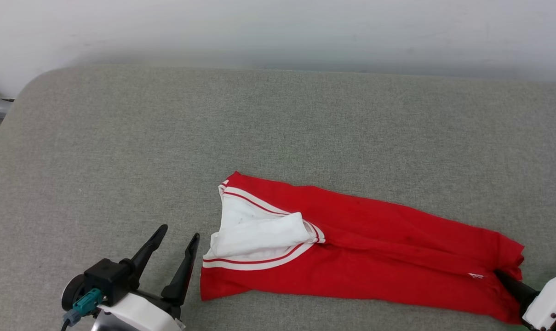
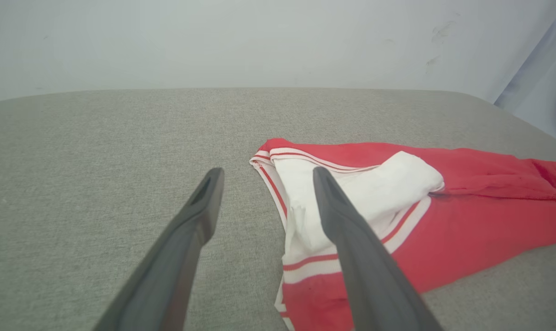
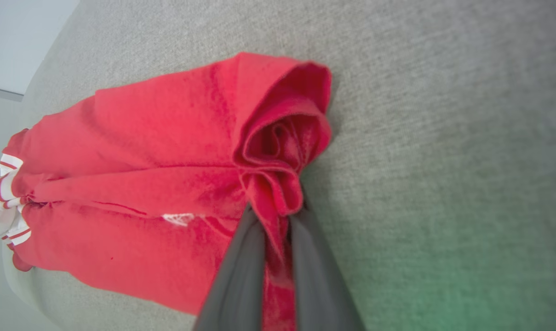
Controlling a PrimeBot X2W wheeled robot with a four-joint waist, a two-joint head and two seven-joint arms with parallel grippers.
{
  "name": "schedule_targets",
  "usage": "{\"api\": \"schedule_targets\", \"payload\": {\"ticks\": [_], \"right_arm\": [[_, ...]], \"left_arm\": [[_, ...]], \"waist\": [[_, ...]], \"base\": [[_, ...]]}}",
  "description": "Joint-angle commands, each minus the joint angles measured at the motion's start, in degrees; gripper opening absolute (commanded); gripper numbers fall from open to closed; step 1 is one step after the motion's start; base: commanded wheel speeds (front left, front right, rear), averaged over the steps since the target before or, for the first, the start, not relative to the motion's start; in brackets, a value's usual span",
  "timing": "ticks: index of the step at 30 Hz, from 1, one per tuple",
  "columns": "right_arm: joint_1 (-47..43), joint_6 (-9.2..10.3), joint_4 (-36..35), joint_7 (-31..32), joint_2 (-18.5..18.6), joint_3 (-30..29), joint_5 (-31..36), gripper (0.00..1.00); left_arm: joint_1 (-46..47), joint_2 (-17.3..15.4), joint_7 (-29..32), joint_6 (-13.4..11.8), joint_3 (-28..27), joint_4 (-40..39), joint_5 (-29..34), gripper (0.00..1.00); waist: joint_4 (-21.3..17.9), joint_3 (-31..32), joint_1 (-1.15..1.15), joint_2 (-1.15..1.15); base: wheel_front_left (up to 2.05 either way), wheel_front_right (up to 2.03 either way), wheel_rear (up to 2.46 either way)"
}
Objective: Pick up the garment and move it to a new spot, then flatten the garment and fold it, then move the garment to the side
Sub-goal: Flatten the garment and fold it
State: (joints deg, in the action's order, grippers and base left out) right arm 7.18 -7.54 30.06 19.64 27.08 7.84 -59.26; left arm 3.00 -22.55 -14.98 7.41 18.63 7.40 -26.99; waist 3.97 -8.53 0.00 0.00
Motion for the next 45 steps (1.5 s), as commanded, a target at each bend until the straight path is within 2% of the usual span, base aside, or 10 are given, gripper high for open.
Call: {"api": "schedule_targets", "payload": {"ticks": [1,13,21,26,31,34,35,37,38,45], "right_arm": [[-0.17,0.12,0.21,0.73,-0.18,0.59,-0.75,0.0],[1.09,0.12,1.76,1.76,9.84,-7.64,-0.28,0.0],[-2.06,0.11,-1.62,4.02,11.38,-12.48,0.13,0.0],[-4.14,0.1,-8.31,6.41,10.13,-13.92,0.94,0.0],[-4.88,0.09,-16.76,11.49,6.32,-13.48,1.14,0.0],[-5.32,0.09,-22.08,15.14,3.64,-12.24,2.17,0.0],[-4.54,0.09,-26.86,18.43,0.73,-11.06,3.38,0.0],[-3.46,0.09,-29.55,20.63,-1.05,-10.26,4.15,0.0],[-1.48,0.08,-32.3,23.76,-3.51,-8.85,5.04,0.0],[3.68,0.09,-33.46,27.93,-9.29,-3.51,11.2,0.0]], "left_arm": [[0.77,0.13,-0.26,0.11,-0.28,0.05,-0.14,1.0],[0.45,0.81,-0.26,0.11,-1.49,0.33,0.09,1.0],[0.34,1.39,-0.26,0.11,-1.96,1.16,-0.4,1.0],[-0.1,1.94,-0.26,0.05,-2.92,1.63,-1.14,1.0],[0.21,2.36,-0.26,0.06,-3.22,2.61,-1.89,1.0],[0.47,2.39,-0.26,0.05,-2.81,3.0,-2.44,1.0],[0.66,2.23,-0.26,0.05,-2.49,3.51,-2.58,1.0],[0.74,2.17,-0.26,0.06,-2.16,3.81,-2.83,1.0],[0.84,2.02,-0.26,0.06,-1.63,4.27,-2.98,1.0],[1.35,1.93,-0.26,0.05,0.26,5.58,-3.96,1.0]], "waist": [[-0.14,-0.06,0.0,0.0],[-1.49,-0.54,0.0,0.0],[-2.14,-0.53,0.0,0.0],[-2.94,-0.61,0.0,0.0],[-3.38,-0.49,0.0,0.0],[-3.44,-0.37,0.0,0.0],[-3.33,-0.14,0.0,0.0],[-3.19,0.04,0.0,0.0],[-2.99,0.15,0.0,0.0],[-2.11,0.24,0.0,0.0]], "base": [[0.0,0.0,0.0],[0.0,0.0,0.0],[0.0,0.0,0.0],[0.0,0.0,0.0],[0.0,0.0,0.0],[0.0,0.0,0.0],[0.0,0.0,0.0],[0.0,0.0,0.0],[0.0,0.0,0.0],[0.0,0.0,0.0]]}}
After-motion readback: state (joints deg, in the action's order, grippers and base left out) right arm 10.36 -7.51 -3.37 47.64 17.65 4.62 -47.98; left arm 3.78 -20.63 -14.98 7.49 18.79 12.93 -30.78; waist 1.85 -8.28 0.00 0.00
